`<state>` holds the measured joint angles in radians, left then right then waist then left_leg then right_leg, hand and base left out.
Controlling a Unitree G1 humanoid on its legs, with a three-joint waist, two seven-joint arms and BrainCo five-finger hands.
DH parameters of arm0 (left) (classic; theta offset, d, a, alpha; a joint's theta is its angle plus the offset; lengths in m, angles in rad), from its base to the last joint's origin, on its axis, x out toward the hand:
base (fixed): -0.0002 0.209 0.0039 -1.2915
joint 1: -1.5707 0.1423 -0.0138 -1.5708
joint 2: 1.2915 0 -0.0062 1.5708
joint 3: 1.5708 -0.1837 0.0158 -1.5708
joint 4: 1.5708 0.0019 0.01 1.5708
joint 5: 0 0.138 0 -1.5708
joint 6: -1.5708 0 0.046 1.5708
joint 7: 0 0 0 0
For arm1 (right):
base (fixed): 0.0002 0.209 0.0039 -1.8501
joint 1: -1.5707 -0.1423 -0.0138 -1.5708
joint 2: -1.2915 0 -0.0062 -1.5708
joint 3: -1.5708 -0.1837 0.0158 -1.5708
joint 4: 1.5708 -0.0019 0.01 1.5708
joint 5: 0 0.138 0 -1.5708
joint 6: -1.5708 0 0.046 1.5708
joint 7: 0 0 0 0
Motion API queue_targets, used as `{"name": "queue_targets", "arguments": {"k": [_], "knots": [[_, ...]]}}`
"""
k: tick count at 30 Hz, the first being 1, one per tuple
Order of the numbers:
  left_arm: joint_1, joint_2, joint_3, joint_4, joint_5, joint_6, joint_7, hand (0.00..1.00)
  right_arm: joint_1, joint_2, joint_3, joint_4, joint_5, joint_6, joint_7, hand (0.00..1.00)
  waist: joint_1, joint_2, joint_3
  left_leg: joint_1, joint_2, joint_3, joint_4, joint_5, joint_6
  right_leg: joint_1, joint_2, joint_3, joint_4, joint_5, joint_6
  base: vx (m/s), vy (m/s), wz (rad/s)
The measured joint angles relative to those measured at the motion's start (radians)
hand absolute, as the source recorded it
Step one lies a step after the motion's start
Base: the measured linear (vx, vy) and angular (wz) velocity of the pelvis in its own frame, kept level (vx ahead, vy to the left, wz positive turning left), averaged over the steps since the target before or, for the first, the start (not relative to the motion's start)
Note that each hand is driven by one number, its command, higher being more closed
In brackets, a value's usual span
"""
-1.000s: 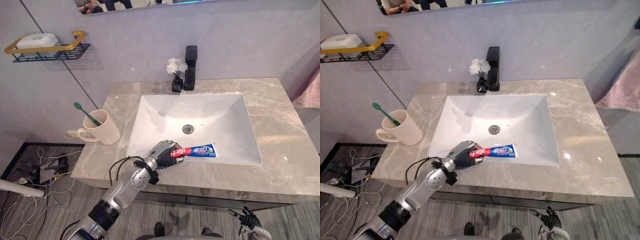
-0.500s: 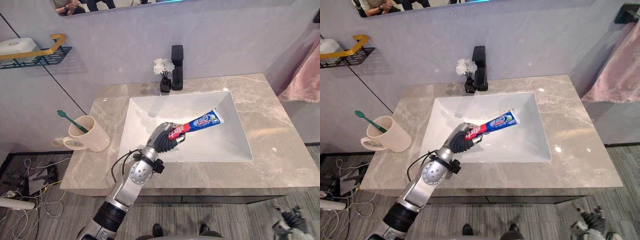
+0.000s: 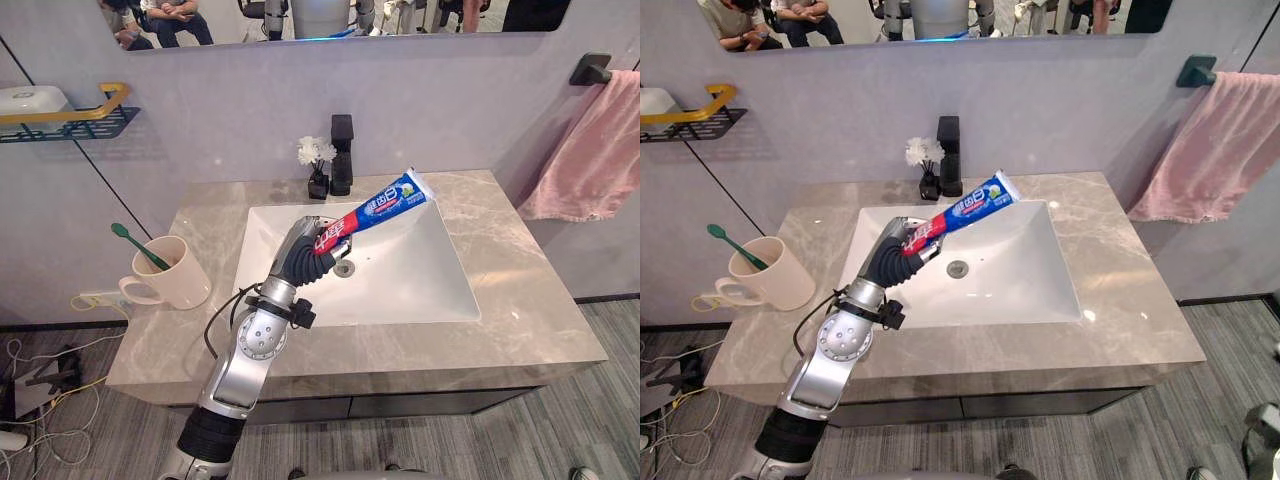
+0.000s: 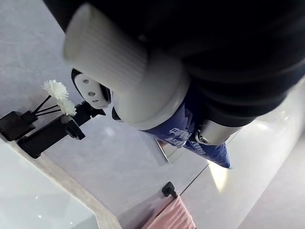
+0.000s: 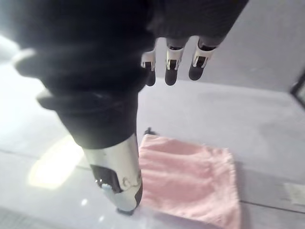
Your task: Organize washtable
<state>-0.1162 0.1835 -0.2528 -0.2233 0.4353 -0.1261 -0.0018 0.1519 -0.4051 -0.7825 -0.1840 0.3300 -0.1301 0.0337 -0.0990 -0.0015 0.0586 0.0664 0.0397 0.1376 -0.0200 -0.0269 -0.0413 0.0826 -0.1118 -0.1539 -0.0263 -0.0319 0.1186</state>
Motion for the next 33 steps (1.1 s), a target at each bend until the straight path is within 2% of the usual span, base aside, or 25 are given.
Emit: {"name": "queue_targets", "arguments": {"k": [3,4,6,11,14,16,22,29,33], "knots": [[0.017,0.004,0.01,-0.012,-0.027,0.0,0.0,1.0,-0.101,-0.06,0.112,-0.022,0.068,-0.032,0.038,0.0,0.003,0.003,-0.004,-0.001,0.0,-0.001,0.001,0.0,0.0,0.0,0.0,0.0,0.001,0.0,0.0,0.0,-0.001,0.01],[0.019,0.01,0.01,-0.018,-0.041,-0.001,0.0,1.0,-0.152,-0.084,0.184,-0.029,0.115,-0.05,0.056,0.0,0.006,0.001,-0.004,-0.002,0.0,-0.003,0.001,0.0,0.0,0.0,0.0,-0.003,0.001,0.0,0.0,-0.01,-0.002,0.04],[0.02,0.016,0.01,-0.031,-0.054,-0.002,0.0,1.0,-0.208,-0.1,0.264,-0.038,0.172,-0.061,0.081,0.0,0.011,0.0,-0.005,-0.005,-0.002,-0.009,0.001,0.0,0.0,0.001,-0.001,-0.007,0.0,0.0,0.0,-0.01,-0.002,0.09],[0.018,0.017,0.006,-0.044,-0.092,-0.009,0.001,1.0,-0.282,-0.11,0.451,-0.04,0.413,-0.06,0.167,0.0,0.033,0.0,-0.005,-0.023,-0.009,-0.04,0.008,0.002,0.002,0.002,-0.006,-0.038,0.0,0.0,0.0,0.0,0.0,0.17],[0.017,0.019,0.002,-0.044,-0.093,-0.009,0.003,1.0,-0.297,-0.107,0.548,-0.04,0.478,-0.057,0.185,0.0,0.046,0.001,-0.005,-0.024,-0.011,-0.051,0.009,0.002,0.003,0.009,-0.007,-0.053,0.0,0.0,0.0,-0.01,-0.003,0.13],[0.016,0.02,-0.002,-0.044,-0.093,-0.008,0.008,1.0,-0.298,-0.092,0.597,-0.04,0.486,-0.047,0.189,0.0,0.051,0.001,-0.005,-0.023,-0.012,-0.059,0.009,0.004,0.005,0.016,-0.009,-0.065,-0.001,0.0,0.0,-0.01,-0.004,0.13],[0.005,0.016,0.0,-0.055,-0.094,-0.007,0.064,1.0,-0.296,0.029,0.794,-0.024,0.523,0.025,0.228,0.0,0.057,0.001,-0.005,-0.027,-0.022,-0.07,0.012,0.008,0.011,0.019,-0.017,-0.075,-0.003,0.0,0.0,-0.04,0.002,0.06],[-0.045,0.007,0.027,-0.066,-0.115,-0.004,0.116,1.0,-0.295,0.097,0.895,0.022,0.529,0.055,0.234,0.0,0.06,0.001,-0.005,-0.026,-0.032,-0.076,0.001,0.018,0.019,0.019,-0.026,-0.085,-0.003,0.0,0.0,-0.02,0.005,0.03],[-0.057,-0.007,0.022,-0.077,-0.119,-0.004,0.116,1.0,-0.295,0.126,0.945,0.023,0.559,0.067,0.236,0.0,0.057,0.001,-0.005,-0.023,-0.037,-0.077,-0.006,0.021,0.022,0.019,-0.03,-0.086,-0.005,0.0,0.0,0.0,0.0,0.0]]}}
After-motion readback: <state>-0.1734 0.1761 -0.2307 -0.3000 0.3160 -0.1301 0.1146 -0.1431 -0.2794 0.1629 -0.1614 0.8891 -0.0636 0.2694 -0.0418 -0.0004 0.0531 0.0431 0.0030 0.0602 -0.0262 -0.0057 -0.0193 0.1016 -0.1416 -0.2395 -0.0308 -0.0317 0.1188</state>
